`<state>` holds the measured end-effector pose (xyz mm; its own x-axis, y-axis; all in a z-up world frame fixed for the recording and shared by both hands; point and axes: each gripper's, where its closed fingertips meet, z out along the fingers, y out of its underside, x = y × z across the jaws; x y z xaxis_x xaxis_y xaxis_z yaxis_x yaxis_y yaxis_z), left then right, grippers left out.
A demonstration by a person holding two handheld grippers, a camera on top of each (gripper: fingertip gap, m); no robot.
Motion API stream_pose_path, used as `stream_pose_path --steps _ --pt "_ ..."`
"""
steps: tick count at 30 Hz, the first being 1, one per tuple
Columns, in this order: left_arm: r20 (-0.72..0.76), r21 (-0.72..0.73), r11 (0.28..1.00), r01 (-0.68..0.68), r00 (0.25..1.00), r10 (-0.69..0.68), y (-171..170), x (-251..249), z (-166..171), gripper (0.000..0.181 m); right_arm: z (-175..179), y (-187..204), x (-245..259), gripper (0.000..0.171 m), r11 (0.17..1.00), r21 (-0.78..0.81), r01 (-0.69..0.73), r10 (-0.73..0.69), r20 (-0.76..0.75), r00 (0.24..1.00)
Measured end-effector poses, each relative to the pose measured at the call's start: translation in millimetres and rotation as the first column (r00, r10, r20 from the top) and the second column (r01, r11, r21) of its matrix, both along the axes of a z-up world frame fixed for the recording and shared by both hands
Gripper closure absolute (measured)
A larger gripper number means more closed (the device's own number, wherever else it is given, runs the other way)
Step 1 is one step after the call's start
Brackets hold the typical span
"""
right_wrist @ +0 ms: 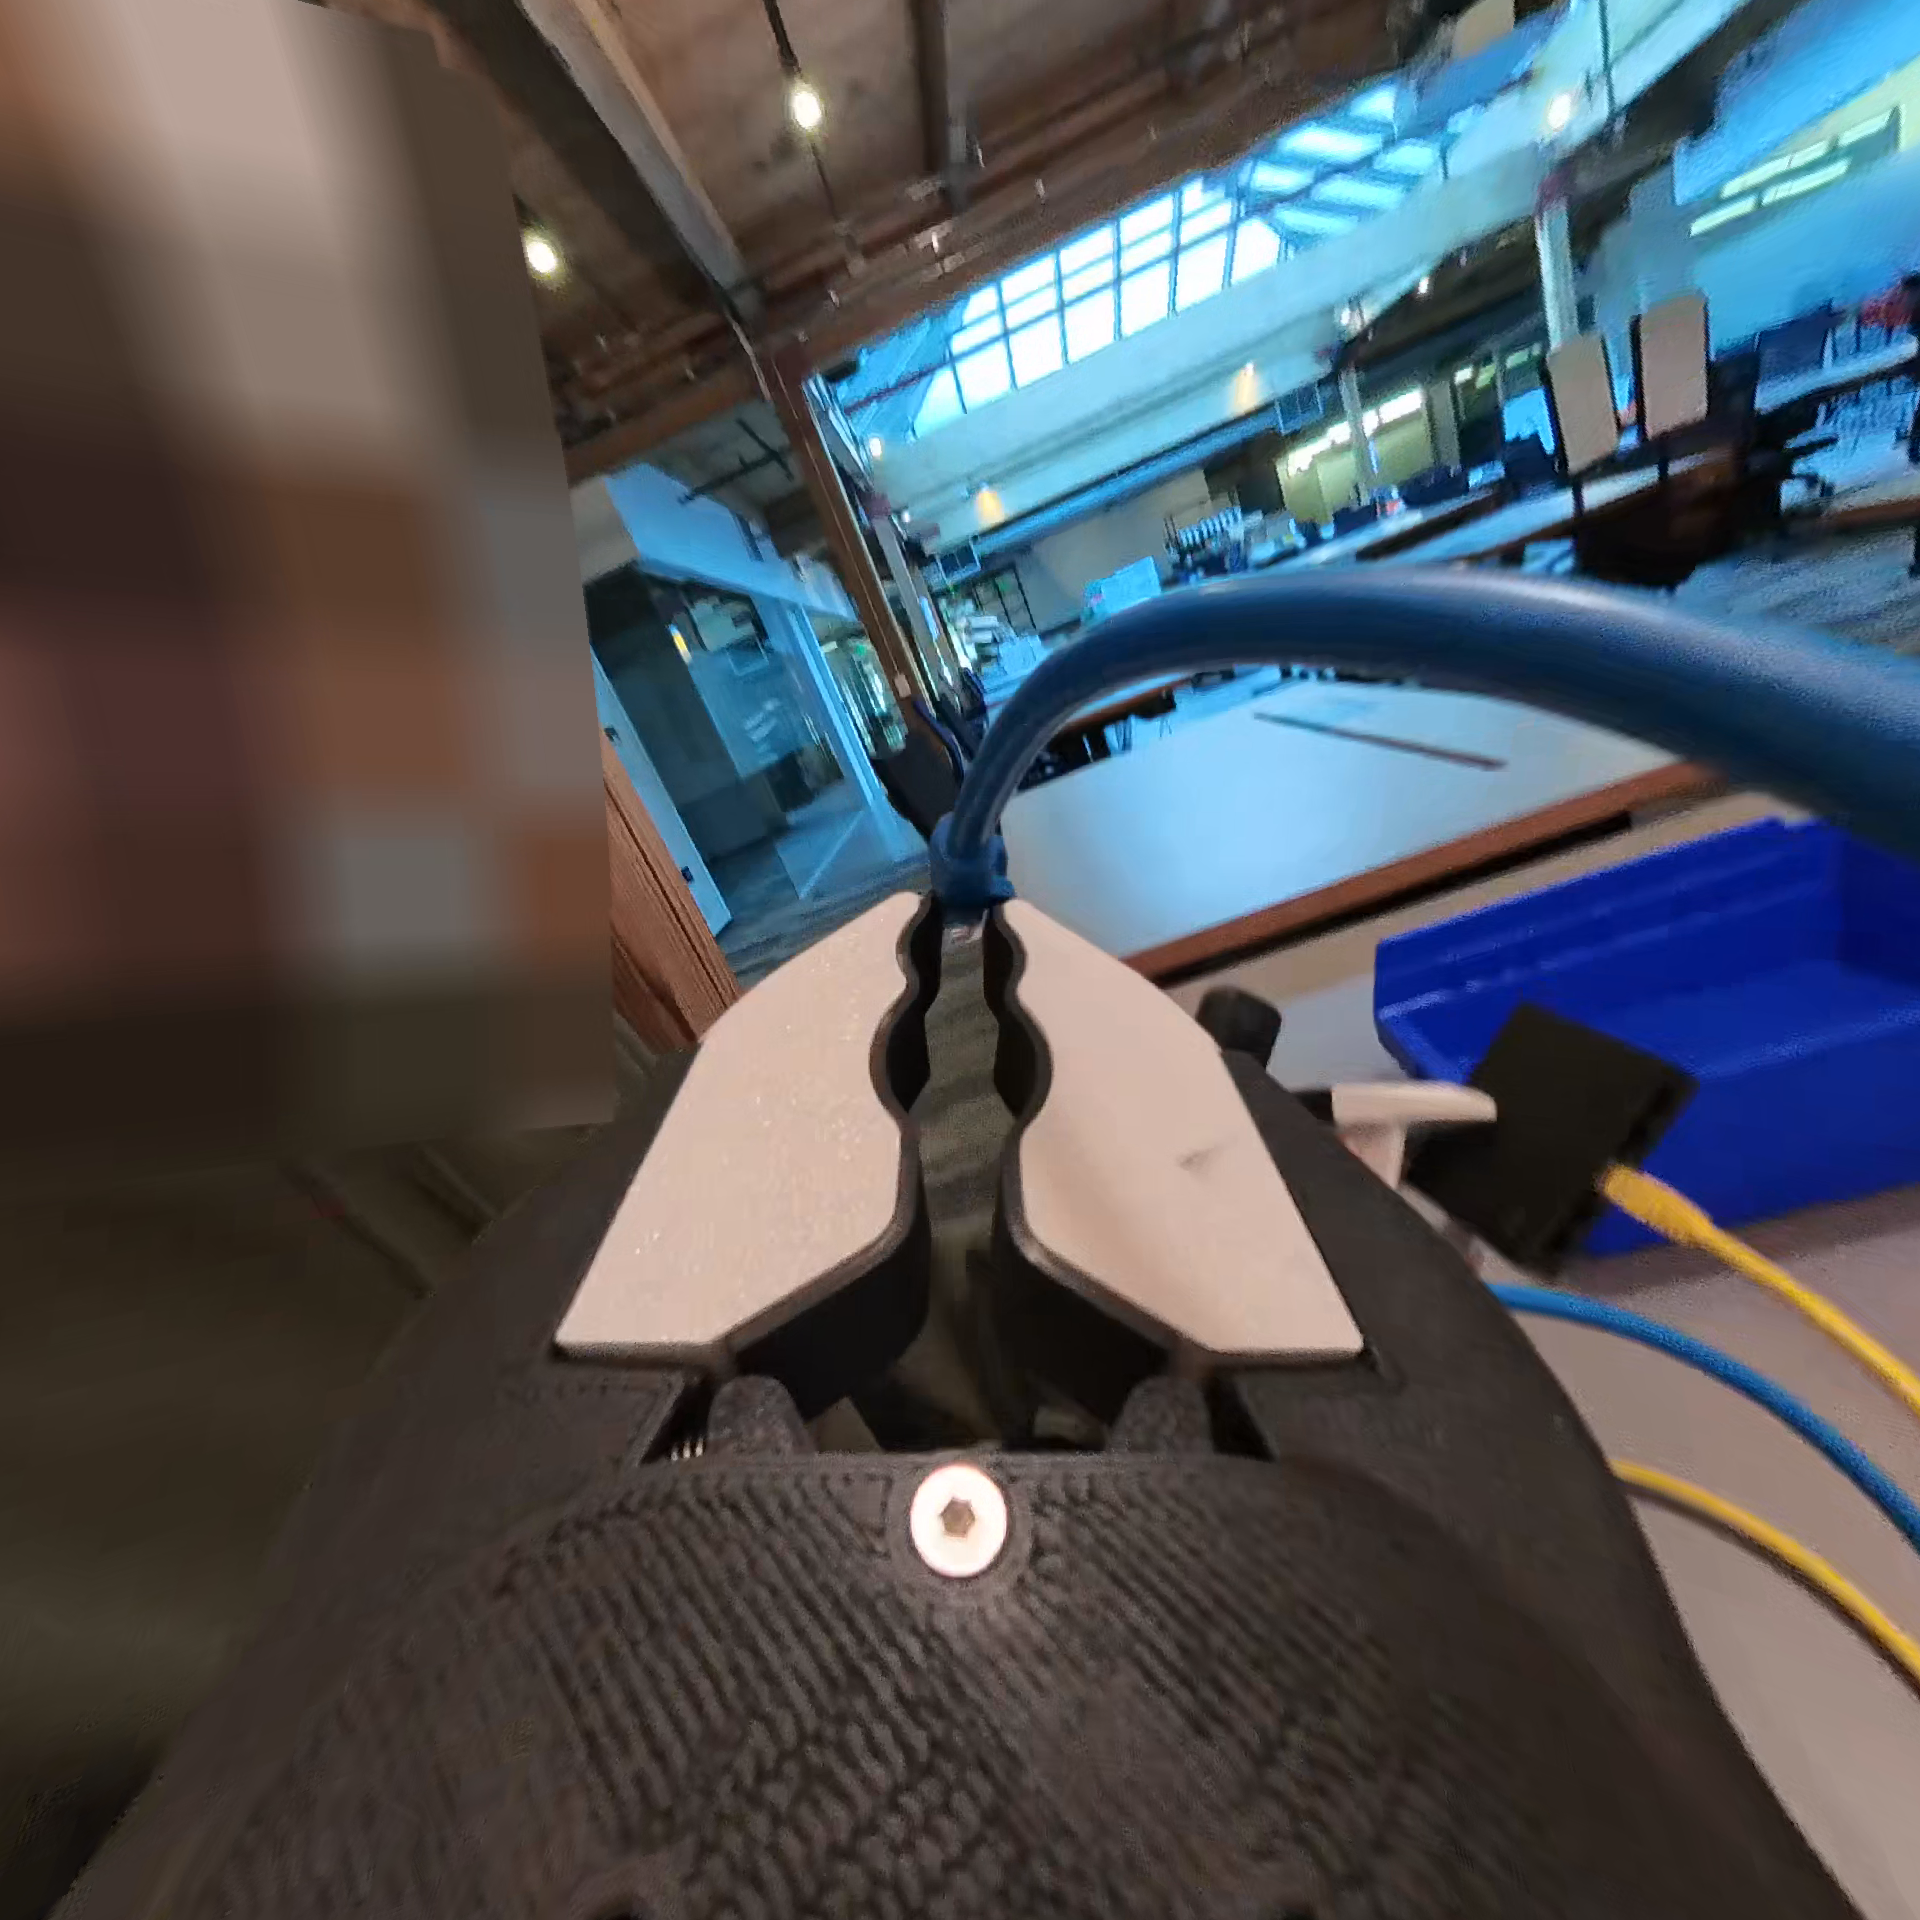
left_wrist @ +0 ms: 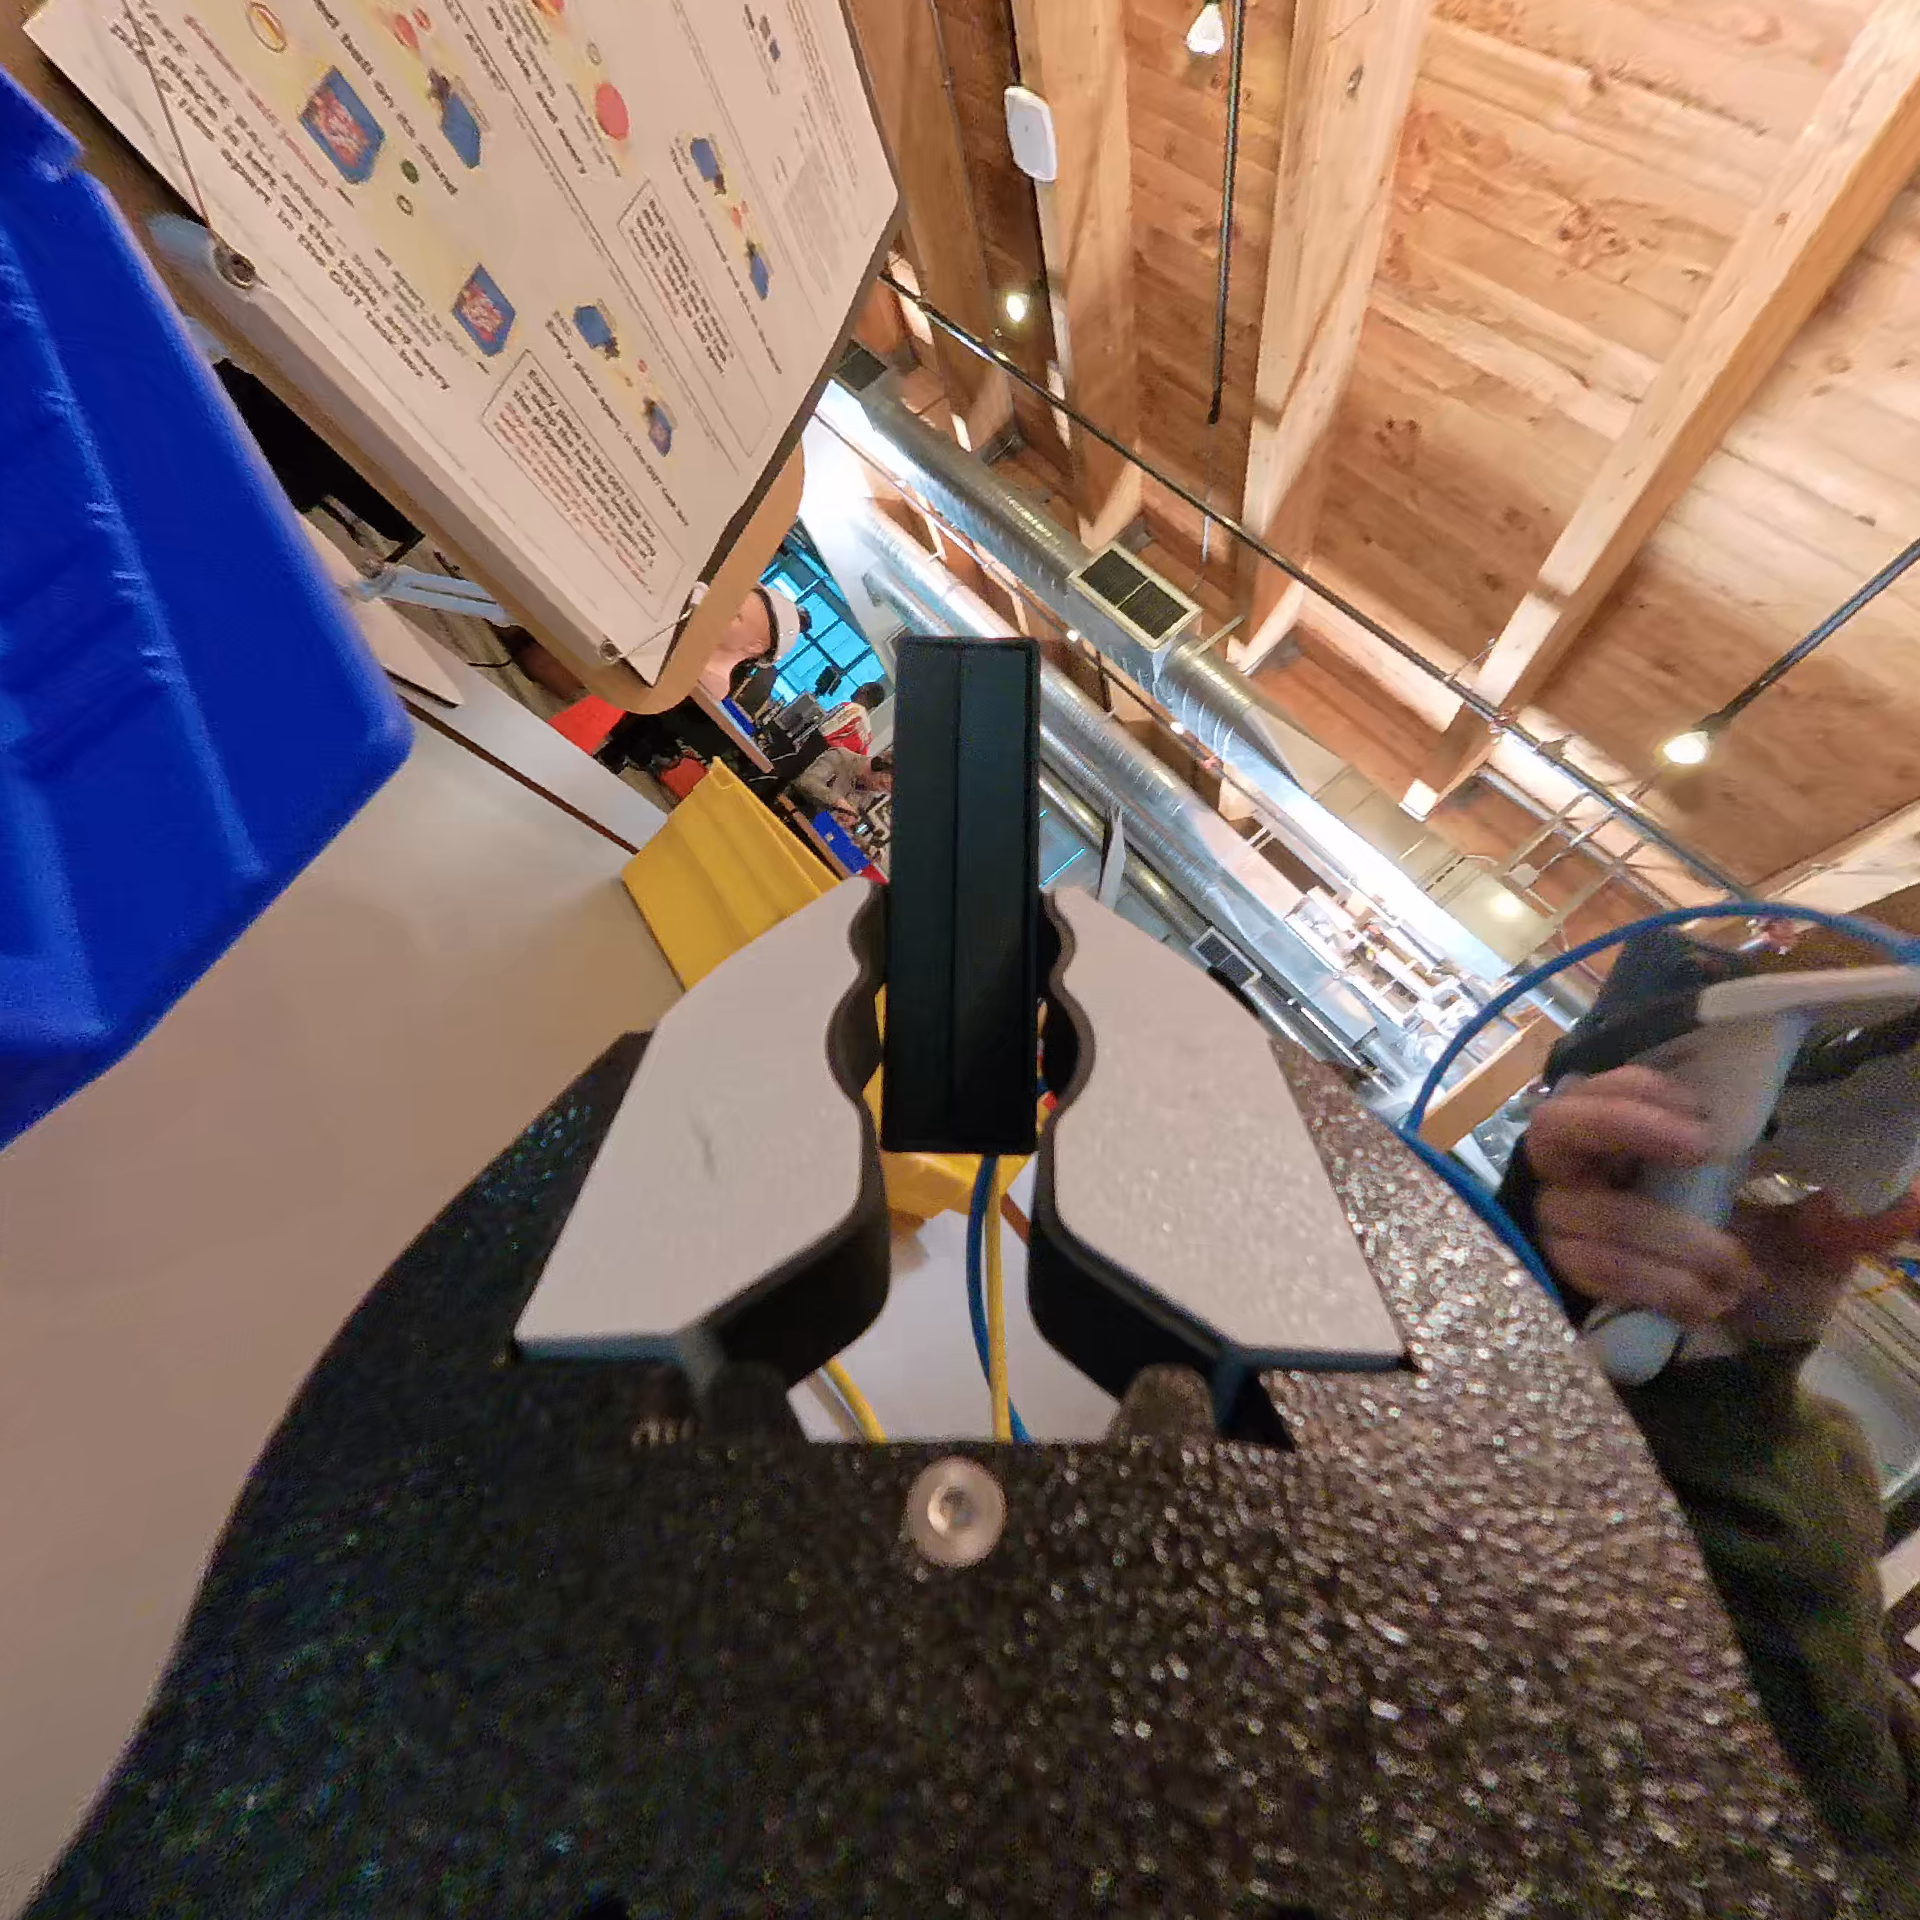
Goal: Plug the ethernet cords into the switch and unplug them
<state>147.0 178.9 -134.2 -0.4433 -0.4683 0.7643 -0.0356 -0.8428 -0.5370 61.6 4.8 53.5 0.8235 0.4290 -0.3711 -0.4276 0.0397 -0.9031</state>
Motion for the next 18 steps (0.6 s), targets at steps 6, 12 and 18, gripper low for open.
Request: stream_pose_path --steps 6,12,18 --pt "-0.018 0.018 1.000 -0.016 1.000 0.017 5.1 2.6 -7.7 0.155 46.9 -11.2 32.6 0.162 0.993 -0.025 0.116 -0.112 0.132 0.985" --pt "-0.055 0.008 1.000 0.006 0.998 -0.005 7.9 6.5 -18.3 0.155 80.0 -15.6 43.0 0.163 0.993 0.015 0.121 -0.121 0.129 0.984" --pt "-0.018 -0.022 0.985 0.171 0.985 -0.171 -30.6 6.3 -12.7 0.155 22.3 46.1 16.8 0.162 0.984 -0.163 -0.075 0.084 0.048 0.995"
